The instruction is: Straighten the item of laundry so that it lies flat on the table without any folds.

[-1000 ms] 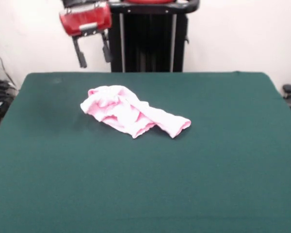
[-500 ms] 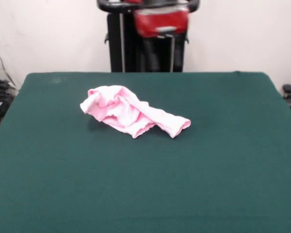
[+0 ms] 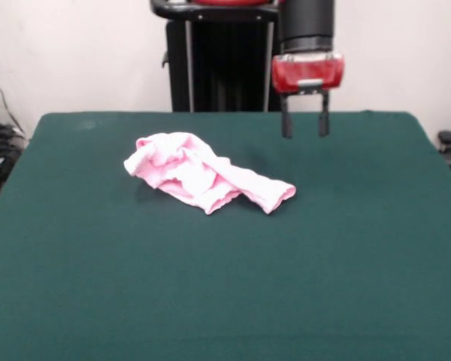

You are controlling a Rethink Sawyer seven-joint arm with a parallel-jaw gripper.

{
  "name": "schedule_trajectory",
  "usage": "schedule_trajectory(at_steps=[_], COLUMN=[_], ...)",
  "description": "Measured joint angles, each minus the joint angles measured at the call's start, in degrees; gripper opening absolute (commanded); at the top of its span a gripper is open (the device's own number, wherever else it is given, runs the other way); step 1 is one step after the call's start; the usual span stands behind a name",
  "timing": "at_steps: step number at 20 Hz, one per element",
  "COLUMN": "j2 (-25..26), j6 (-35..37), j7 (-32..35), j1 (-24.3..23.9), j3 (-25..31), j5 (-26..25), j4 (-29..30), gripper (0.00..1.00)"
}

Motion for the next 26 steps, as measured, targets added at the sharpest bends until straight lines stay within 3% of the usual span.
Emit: schedule_trajectory(at_steps=[6,12,18,26], j2=[1.7,-0.3,0.0,8.4], j6=[0.2,6.7,7.9,0.4], j7=[0.0,0.0,0.0,0.0], j1=[-1.1,-0.6,2.5,7.0], j3=[-4.7,-9.7,-12.2,-12.3], j5=[1.2,3.0,8.2,15.9], j4=[0.0,-1.2,-3.8,-7.6], gripper=[1.0,1.0,1.0,1.0])
